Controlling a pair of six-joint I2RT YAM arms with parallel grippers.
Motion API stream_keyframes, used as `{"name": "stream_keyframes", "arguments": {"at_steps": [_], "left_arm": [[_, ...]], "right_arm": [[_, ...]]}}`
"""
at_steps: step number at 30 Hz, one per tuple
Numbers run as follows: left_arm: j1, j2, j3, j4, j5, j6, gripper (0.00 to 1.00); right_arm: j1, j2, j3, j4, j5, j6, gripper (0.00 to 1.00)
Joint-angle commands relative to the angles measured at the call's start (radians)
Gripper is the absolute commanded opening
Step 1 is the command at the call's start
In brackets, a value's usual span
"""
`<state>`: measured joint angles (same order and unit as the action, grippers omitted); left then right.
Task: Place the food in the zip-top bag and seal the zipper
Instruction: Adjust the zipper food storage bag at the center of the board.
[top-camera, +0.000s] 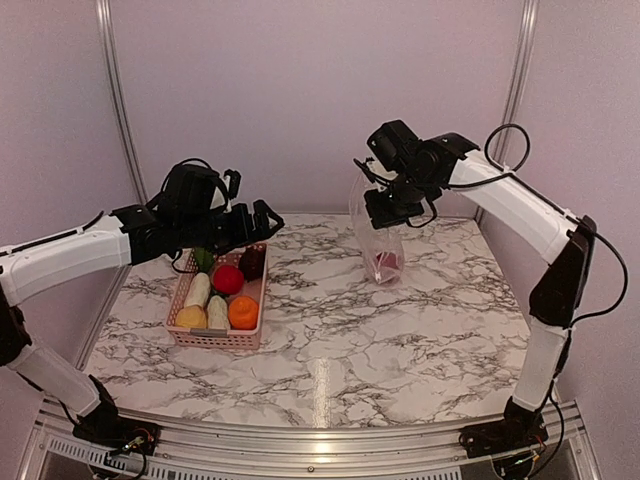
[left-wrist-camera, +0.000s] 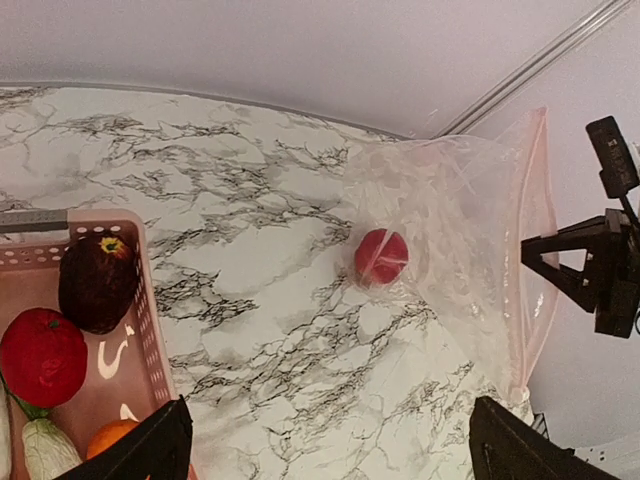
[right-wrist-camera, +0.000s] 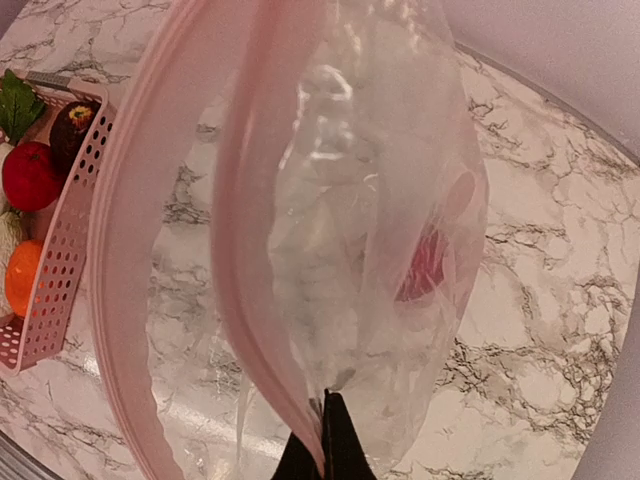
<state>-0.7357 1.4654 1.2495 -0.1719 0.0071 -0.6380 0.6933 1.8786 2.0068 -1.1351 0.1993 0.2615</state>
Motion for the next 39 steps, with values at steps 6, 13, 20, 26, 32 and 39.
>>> {"name": "stream_keyframes", "arguments": {"at_steps": [6, 13, 20, 26, 32, 39], "left_arm": [[0.105, -0.121, -0.180, 0.177, 0.141, -0.031, 0.86], [0.105, -0.079, -0.075, -0.053, 0.152, 0.145, 0.77], [0.105, -0.087, -0.086, -0.162, 0.091, 0.209, 0.76], [0.107, -0.122, -0.122, -0.160, 0.075, 0.247, 0.72], [0.108, -0.076, -0.091, -0.303, -0.038, 0.217, 0.72], [0.108, -0.053, -0.136, -0.390, -0.158, 0.130, 0.71]], "right_arm": [[-0.287, -0.154, -0.001, -0.065, 0.186, -0.010, 0.00], [-0.386, -0.210, 0.054, -0.070, 0.291, -0.081, 0.00], [-0.259, -0.139, -0.024, 0.011, 0.164, -0.113, 0.00], [-0.124, -0.080, -0.209, 0.121, 0.004, -0.076, 0.00], [-0.054, -0.018, -0.172, 0.121, -0.031, -0.058, 0.00], [-0.026, -0.009, -0.163, 0.150, -0.098, -0.069, 0.00]]}}
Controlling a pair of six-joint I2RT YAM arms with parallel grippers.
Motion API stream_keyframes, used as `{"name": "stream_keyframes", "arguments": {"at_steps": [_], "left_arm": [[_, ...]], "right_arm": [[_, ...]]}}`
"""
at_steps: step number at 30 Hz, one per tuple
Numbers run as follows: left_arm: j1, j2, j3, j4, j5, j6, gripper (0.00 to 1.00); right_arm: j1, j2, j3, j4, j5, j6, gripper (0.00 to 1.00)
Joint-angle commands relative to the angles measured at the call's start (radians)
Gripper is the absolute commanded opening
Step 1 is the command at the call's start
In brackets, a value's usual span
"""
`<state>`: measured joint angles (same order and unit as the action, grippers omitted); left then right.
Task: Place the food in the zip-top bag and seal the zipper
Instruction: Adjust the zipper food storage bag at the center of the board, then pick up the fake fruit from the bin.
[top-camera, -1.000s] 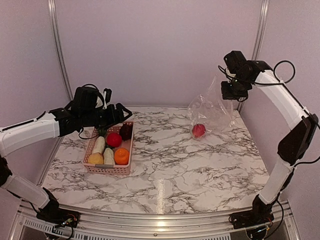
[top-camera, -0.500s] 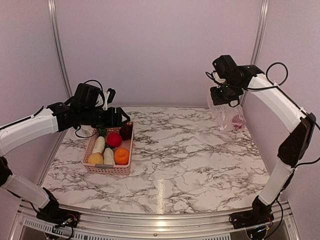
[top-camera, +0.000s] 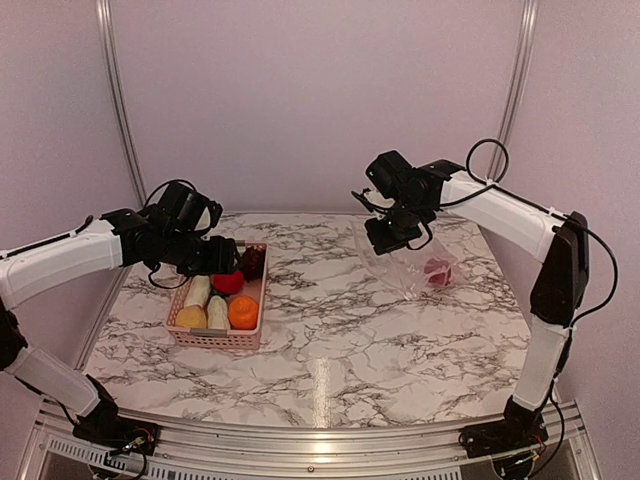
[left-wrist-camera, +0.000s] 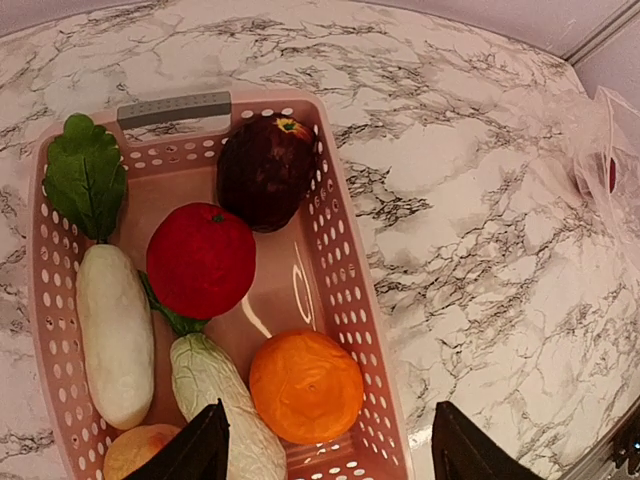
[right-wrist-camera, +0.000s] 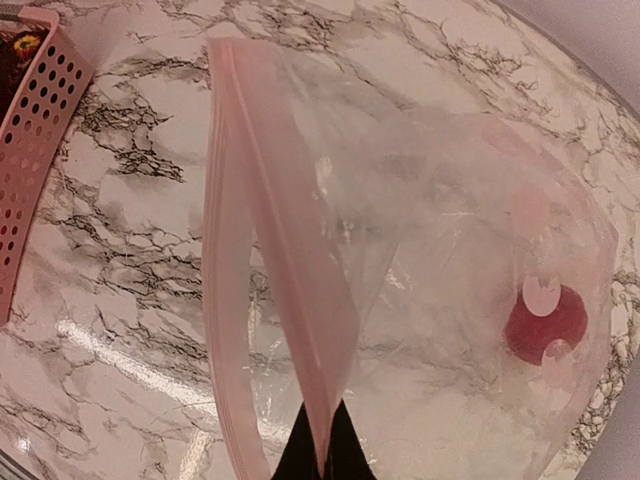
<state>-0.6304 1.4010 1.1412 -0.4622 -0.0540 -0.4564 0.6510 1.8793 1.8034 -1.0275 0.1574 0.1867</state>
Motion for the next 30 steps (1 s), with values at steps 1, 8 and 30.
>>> {"name": "stream_keyframes", "arguments": {"at_steps": [1, 8, 30], "left_arm": [[0.003, 0.012, -0.033, -0.099, -0.099, -0.056, 0.71], [0.006, 0.073, -0.021, -0.124, -0.152, -0.080, 0.73], [0.128, 0.426, 0.252, -0.117, -0.120, 0.513, 0.95]], "right_arm": [[0.016, -0.009, 0.042, 0.044, -0.060, 0.004, 0.00], [0.017, -0.032, 0.012, 0.068, -0.104, 0.002, 0.00], [0.016, -0.068, -0.033, 0.092, -0.147, 0.026, 0.00]]}}
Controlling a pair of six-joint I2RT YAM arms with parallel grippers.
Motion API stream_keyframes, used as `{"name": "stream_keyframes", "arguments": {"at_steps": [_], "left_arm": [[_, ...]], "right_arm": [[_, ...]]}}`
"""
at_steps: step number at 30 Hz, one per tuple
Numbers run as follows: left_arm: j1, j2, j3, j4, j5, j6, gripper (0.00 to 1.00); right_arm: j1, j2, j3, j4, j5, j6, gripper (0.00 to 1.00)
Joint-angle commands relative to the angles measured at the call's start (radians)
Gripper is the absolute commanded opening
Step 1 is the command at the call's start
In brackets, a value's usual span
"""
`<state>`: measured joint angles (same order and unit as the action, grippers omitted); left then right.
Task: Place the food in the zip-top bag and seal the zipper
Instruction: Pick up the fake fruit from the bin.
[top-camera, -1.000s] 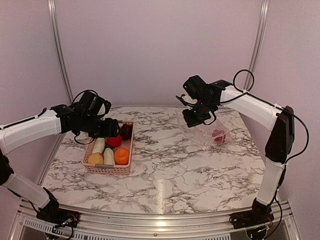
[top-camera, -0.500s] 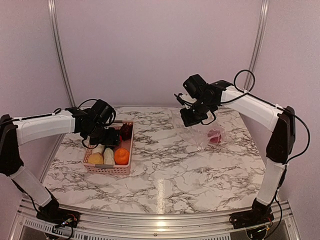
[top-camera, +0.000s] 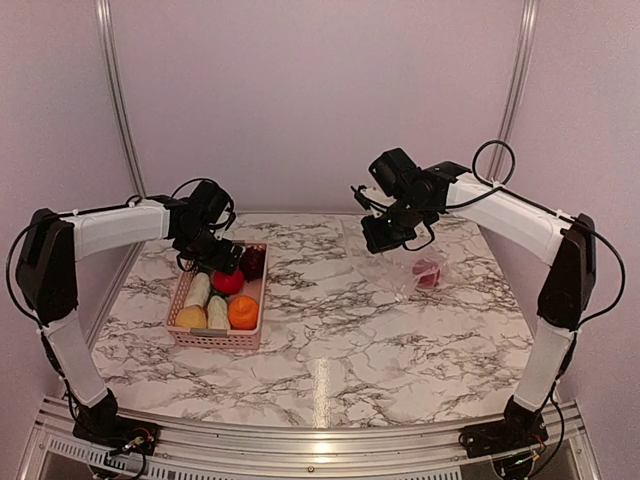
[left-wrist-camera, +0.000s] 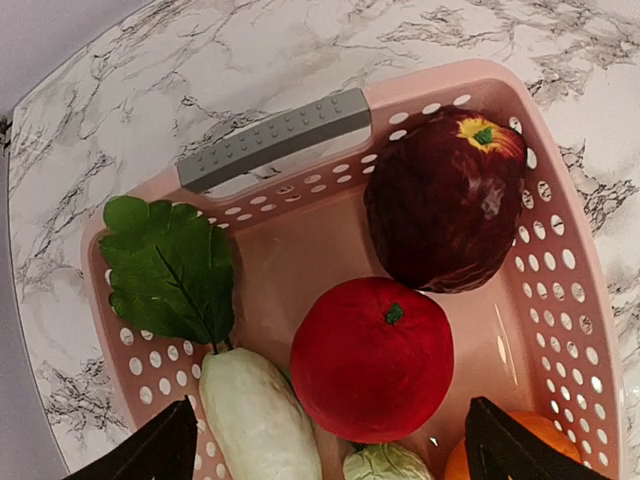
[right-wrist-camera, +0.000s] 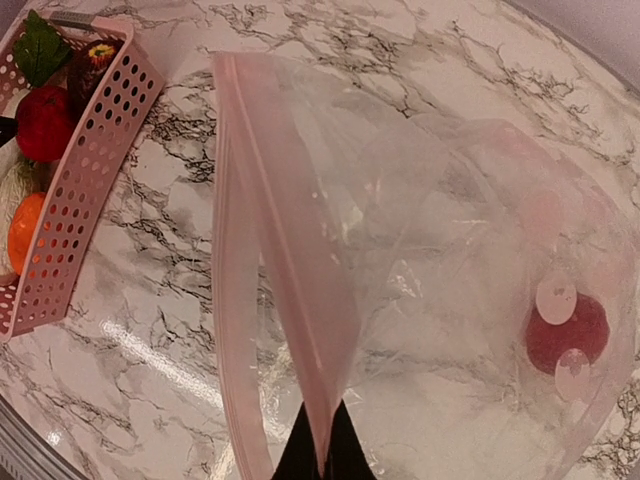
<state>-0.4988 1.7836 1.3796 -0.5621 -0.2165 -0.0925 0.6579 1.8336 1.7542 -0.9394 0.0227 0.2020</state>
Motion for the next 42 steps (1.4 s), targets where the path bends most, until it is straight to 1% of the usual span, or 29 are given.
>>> {"name": "stream_keyframes", "arguments": {"at_steps": [1, 2, 5, 7, 15, 23, 27, 31, 35, 39, 42], "left_arm": [[-0.002, 0.053, 0.016, -0.012, 0.042, 0.164, 0.95], [0.001, 0.067, 0.020, -0.010, 0.044, 0.172, 0.95], [0.020, 0.093, 0.042, -0.010, 0.106, 0.173, 0.95], [0.027, 0.111, 0.061, -0.011, 0.122, 0.171, 0.94], [0.029, 0.174, 0.118, -0.038, 0.111, 0.142, 0.91], [0.029, 0.197, 0.105, -0.041, 0.140, 0.126, 0.91], [0.029, 0.219, 0.114, -0.043, 0.127, 0.120, 0.90], [0.029, 0.237, 0.113, -0.052, 0.102, 0.103, 0.86], [0.029, 0.207, 0.086, -0.057, 0.107, 0.099, 0.83], [0.028, 0.133, 0.065, -0.070, 0.107, 0.046, 0.74], [0.024, 0.065, 0.048, -0.070, 0.110, -0.008, 0.71]], "right_arm": [[0.009, -0.021, 0.013, 0.004, -0.013, 0.011, 0.00], [0.010, -0.019, 0.009, 0.004, -0.045, 0.010, 0.00], [0.010, -0.010, 0.015, -0.007, -0.045, 0.007, 0.00], [0.010, -0.008, 0.022, -0.011, -0.046, 0.011, 0.00], [0.010, -0.003, 0.032, -0.008, -0.051, 0.020, 0.00], [0.010, -0.001, 0.037, -0.001, -0.052, 0.022, 0.00], [0.009, 0.013, 0.070, -0.016, -0.061, 0.017, 0.00], [0.010, 0.025, 0.116, -0.039, -0.048, -0.001, 0.00], [0.010, 0.036, 0.140, -0.056, -0.037, -0.003, 0.00], [0.011, 0.026, 0.128, -0.049, -0.047, 0.010, 0.00], [0.010, 0.018, 0.112, -0.045, -0.052, 0.009, 0.00]]}}
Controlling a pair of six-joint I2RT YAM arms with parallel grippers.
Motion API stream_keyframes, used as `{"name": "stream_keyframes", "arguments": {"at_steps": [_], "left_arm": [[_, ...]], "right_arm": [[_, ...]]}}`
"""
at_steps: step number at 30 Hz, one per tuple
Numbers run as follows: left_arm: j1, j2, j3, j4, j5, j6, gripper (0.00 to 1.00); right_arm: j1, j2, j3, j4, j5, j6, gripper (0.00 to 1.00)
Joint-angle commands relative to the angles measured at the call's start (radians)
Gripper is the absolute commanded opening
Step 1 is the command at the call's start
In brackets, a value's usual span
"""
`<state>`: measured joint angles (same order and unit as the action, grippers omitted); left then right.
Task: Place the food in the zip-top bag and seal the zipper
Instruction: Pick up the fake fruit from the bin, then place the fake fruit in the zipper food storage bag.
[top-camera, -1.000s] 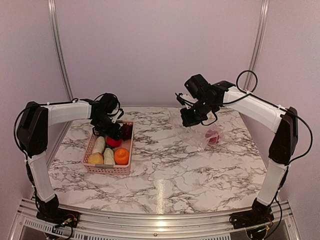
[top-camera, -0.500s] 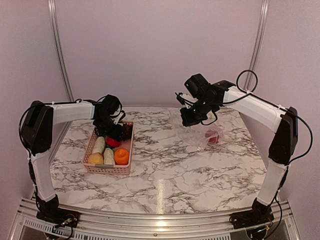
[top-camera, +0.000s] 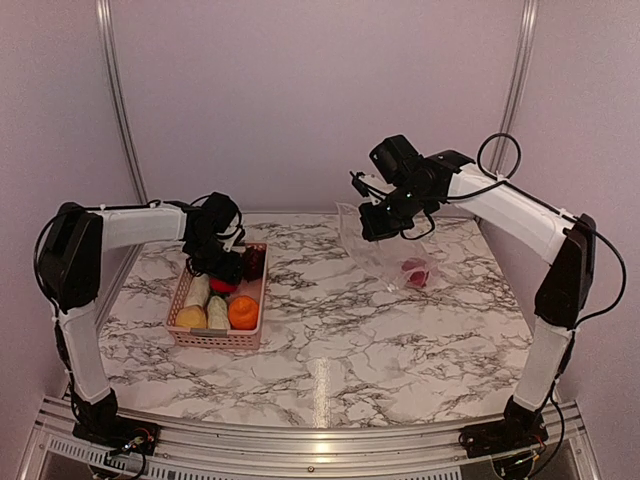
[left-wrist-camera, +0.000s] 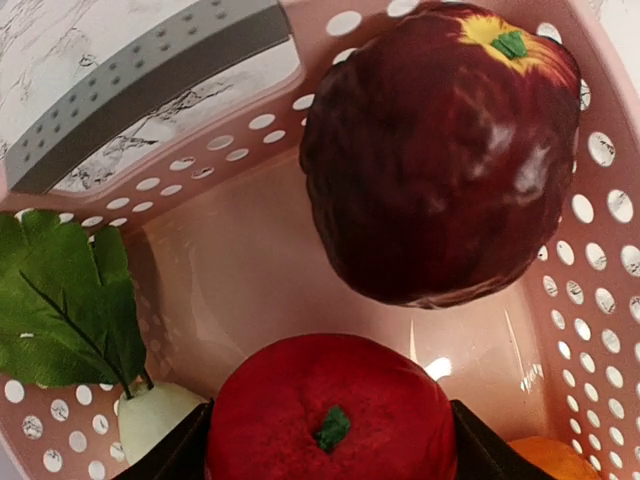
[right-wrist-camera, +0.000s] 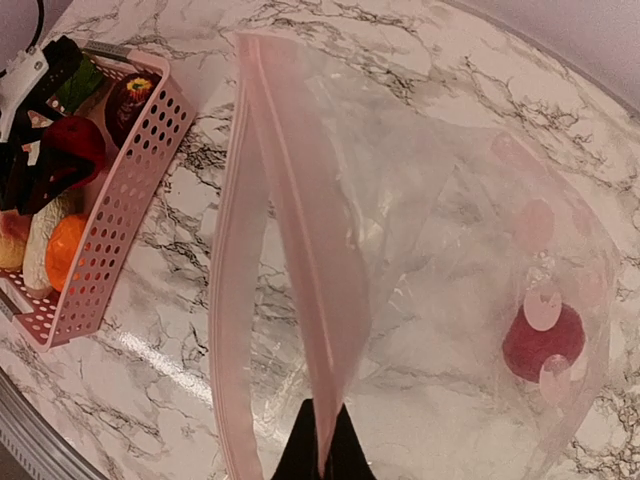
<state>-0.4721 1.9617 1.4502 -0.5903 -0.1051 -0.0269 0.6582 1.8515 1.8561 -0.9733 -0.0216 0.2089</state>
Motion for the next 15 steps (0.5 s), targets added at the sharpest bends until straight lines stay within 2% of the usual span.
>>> {"name": "stream_keyframes", "arguments": {"at_steps": [1, 6, 15], "left_arm": [[-0.006, -0.145, -0.028, -0.043, -0.002, -0.096, 0.70], [-0.018, -0.266, -0.070, -0.007, 0.093, -0.243, 0.69], [-0.100, -0.475, -0.217, 0.316, 0.345, -0.474, 0.60]], "right_arm": [[0.010, -0.001, 0.009, -0.011, -0.007, 0.000, 0.00], [0.009, 0.012, 0.028, -0.022, -0.019, -0.013, 0.00], [0.009, 0.071, 0.122, -0.047, -0.072, -0.011, 0.00]]}}
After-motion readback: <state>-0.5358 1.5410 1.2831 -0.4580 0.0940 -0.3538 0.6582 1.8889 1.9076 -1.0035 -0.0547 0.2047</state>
